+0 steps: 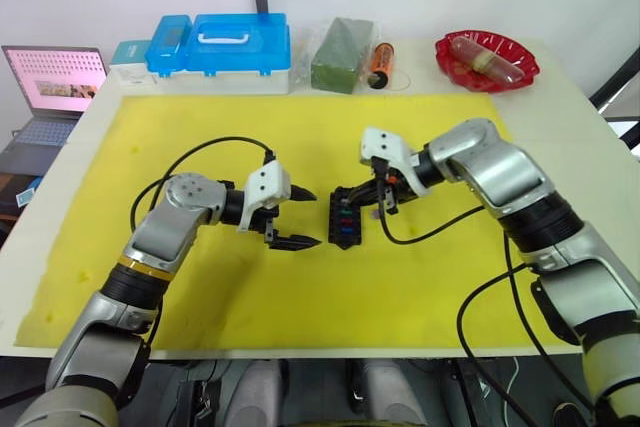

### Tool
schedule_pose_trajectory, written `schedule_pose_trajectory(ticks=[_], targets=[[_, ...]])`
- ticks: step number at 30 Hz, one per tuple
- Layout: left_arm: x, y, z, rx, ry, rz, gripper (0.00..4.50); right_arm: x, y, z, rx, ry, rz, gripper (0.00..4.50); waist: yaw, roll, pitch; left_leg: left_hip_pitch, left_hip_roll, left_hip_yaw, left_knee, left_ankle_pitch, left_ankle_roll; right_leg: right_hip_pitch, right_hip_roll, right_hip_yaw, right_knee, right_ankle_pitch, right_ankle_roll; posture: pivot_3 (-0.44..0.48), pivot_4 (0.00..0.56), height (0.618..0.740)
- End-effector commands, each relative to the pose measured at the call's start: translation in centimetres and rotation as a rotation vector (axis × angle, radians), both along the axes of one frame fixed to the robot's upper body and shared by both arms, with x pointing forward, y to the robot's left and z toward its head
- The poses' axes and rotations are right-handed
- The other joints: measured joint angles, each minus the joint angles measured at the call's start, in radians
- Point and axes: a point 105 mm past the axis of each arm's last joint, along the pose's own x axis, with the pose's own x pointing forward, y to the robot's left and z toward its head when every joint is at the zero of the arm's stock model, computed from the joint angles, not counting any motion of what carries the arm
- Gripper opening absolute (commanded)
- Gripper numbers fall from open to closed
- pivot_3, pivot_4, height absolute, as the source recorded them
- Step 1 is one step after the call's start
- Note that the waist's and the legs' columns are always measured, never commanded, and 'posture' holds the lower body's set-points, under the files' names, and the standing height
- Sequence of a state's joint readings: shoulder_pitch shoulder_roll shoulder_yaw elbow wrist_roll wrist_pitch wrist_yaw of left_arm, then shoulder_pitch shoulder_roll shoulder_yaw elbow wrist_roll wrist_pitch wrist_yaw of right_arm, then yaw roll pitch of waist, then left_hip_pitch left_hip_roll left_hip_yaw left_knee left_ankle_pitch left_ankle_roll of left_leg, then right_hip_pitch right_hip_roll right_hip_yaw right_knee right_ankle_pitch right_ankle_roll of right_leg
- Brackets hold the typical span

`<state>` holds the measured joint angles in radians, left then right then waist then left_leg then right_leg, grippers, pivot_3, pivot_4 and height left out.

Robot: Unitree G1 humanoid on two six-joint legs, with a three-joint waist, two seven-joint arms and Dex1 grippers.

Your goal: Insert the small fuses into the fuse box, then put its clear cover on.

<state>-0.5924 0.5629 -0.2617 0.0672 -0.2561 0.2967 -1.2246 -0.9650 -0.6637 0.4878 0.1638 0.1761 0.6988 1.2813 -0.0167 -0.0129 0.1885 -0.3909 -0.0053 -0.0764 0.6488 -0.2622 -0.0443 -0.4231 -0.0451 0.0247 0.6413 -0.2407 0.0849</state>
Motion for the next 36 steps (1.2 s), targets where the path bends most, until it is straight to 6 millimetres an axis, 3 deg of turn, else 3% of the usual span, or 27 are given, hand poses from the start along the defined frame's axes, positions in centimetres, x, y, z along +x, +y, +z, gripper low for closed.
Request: schedule_pose_trajectory(ticks=[1, 9, 15, 20, 27, 32, 36], targets=[[-0.3, -0.4, 0.8, -0.014, -0.038, -0.017, 4.5, 0.1, 0.3, 0.4, -0.016, -0.025, 0.024, 0.03, 0.0, 0.0, 0.0, 0.0, 0.0, 0.0, 0.0, 0.0, 0.0, 0.0, 0.0, 0.0, 0.0, 0.0, 0.0, 0.0, 0.15, 0.74], [-0.3, -0.5, 0.8, -0.019, -0.039, -0.01, 4.5, 0.3, 0.2, -1.6, -0.092, -0.007, 0.021, 0.03, -0.002, 0.0, -0.001, 0.001, 0.0, 0.0, 0.0, 0.0, 0.0, 0.0, 0.0, 0.0, 0.003, 0.0, 0.0, 0.0, 0.15, 0.74], [-0.3, -0.4, 0.7, -0.02, -0.039, -0.004, 4.5, 0.5, 0.4, -0.7, -0.048, -0.012, 0.014, 0.03, -0.002, 0.0, -0.001, 0.002, 0.0, 0.0, 0.001, 0.0, 0.0, 0.0, 0.0, 0.0, 0.004, 0.0, 0.0, 0.0, 0.15, 0.74], [-0.3, -0.5, 0.6, -0.023, -0.039, -0.003, 4.5, 0.3, 0.5, 0.4, -0.005, -0.021, 0.011, 1.35, -0.002, 0.0, -0.001, 0.002, 0.0, 0.0, 0.001, 0.0, 0.0, 0.0, 0.0, 0.0, 0.005, 0.0, 0.0, 0.0, 0.15, 0.74], [-0.4, -0.6, 0.5, -0.028, -0.034, -0.002, 4.5, -0.2, 0.8, 2.7, 0.059, -0.053, 0.006, 1.35, -0.001, 0.0, -0.001, 0.001, 0.0, 0.0, 0.001, 0.0, 0.0, -0.001, 0.0, 0.0, 0.005, 0.0, 0.0, 0.0, 0.15, 0.74], [-0.3, -0.5, 0.5, -0.028, -0.033, 0.004, 4.5, -0.8, 0.9, 3.1, 0.093, -0.046, 0.007, 1.35, -0.001, 0.0, -0.001, 0.001, 0.0, -0.001, 0.001, 0.0, 0.0, -0.001, 0.0, 0.0, 0.005, 0.0, 0.0, 0.0, 0.15, 0.74], [-0.1, -0.3, 0.7, -0.026, -0.035, 0.008, 4.5, -0.7, 1.0, 2.6, 0.129, -0.056, -0.012, 0.38, -0.001, 0.0, -0.001, 0.001, -0.001, 0.0, 0.001, 0.0, 0.0, -0.001, 0.0, 0.0, 0.004, 0.0, 0.0, 0.0, 0.15, 0.74]])
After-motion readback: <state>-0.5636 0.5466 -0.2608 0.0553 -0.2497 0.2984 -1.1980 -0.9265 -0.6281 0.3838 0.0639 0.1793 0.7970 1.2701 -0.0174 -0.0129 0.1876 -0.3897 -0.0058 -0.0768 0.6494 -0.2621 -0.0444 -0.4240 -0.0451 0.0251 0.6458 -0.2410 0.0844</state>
